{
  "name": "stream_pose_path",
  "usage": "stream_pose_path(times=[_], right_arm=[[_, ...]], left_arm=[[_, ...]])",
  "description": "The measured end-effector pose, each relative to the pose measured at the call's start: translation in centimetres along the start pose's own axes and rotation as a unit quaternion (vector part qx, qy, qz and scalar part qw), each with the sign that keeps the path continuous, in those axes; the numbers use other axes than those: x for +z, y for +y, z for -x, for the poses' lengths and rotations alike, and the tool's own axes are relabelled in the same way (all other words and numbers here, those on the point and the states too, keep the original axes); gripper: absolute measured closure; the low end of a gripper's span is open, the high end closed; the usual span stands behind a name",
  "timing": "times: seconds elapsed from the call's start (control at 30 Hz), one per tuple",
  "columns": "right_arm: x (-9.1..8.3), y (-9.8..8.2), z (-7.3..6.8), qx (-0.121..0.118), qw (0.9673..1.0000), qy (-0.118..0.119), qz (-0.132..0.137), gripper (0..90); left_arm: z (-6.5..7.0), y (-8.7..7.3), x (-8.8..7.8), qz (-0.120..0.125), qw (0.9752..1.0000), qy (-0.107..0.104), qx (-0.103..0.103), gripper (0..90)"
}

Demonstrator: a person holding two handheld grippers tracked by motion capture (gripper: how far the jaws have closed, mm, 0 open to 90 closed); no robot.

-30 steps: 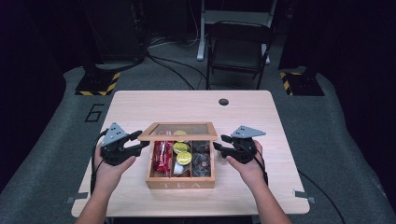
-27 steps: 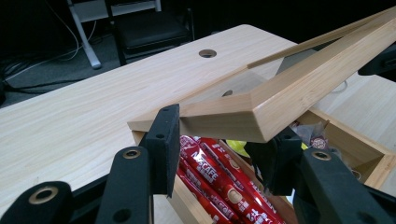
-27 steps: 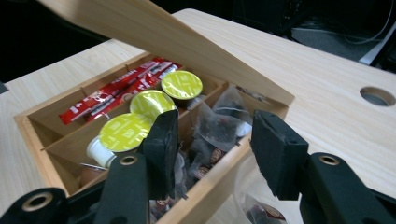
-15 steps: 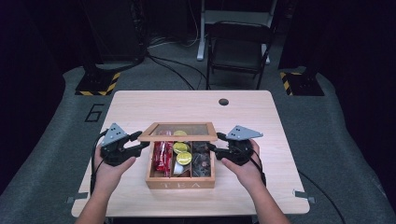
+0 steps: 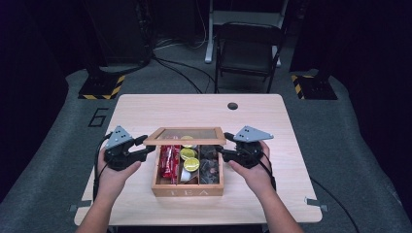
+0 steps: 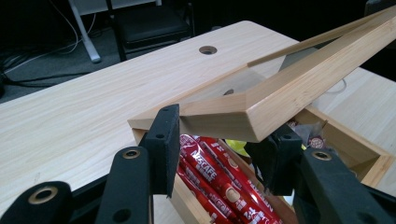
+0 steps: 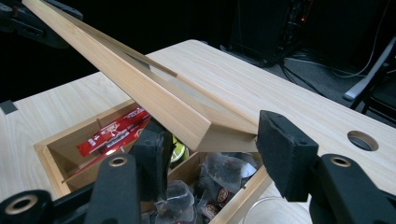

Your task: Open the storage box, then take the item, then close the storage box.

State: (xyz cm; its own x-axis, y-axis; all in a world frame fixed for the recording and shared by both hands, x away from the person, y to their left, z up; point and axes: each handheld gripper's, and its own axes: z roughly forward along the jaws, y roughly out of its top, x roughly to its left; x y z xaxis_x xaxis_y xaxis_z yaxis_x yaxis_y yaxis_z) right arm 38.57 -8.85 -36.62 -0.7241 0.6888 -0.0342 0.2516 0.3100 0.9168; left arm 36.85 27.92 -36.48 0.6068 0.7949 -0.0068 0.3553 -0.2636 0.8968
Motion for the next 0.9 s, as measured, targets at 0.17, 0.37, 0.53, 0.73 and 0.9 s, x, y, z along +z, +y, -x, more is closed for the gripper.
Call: stream_pose_path(times=[0.17, 0.37, 0.53, 0.73, 0.9], right_arm=[[0.0, 0.4, 0.2, 0.000, 0.9999, 0.004, -0.013, 46.3], [-0.1, 0.0, 0.0, 0.005, 0.9999, 0.005, -0.014, 46.3], [-0.2, -0.5, -0.1, 0.013, 0.9997, 0.014, -0.017, 46.3], [-0.4, -1.1, -0.3, 0.027, 0.9993, 0.018, -0.017, 46.6], [-0.5, -1.6, -0.6, 0.021, 0.9994, 0.018, -0.022, 46.7]], left_arm=[[0.1, 0.0, 0.0, -0.002, 1.0000, 0.001, 0.003, 54.6], [0.1, -0.4, -0.2, -0.002, 1.0000, -0.009, 0.000, 53.4], [0.2, -0.9, -0.5, -0.003, 0.9999, -0.017, 0.001, 53.4], [0.6, -1.5, -0.9, -0.002, 0.9998, -0.019, 0.006, 53.4], [0.8, -1.9, -1.2, -0.007, 0.9996, -0.022, 0.014, 53.4]])
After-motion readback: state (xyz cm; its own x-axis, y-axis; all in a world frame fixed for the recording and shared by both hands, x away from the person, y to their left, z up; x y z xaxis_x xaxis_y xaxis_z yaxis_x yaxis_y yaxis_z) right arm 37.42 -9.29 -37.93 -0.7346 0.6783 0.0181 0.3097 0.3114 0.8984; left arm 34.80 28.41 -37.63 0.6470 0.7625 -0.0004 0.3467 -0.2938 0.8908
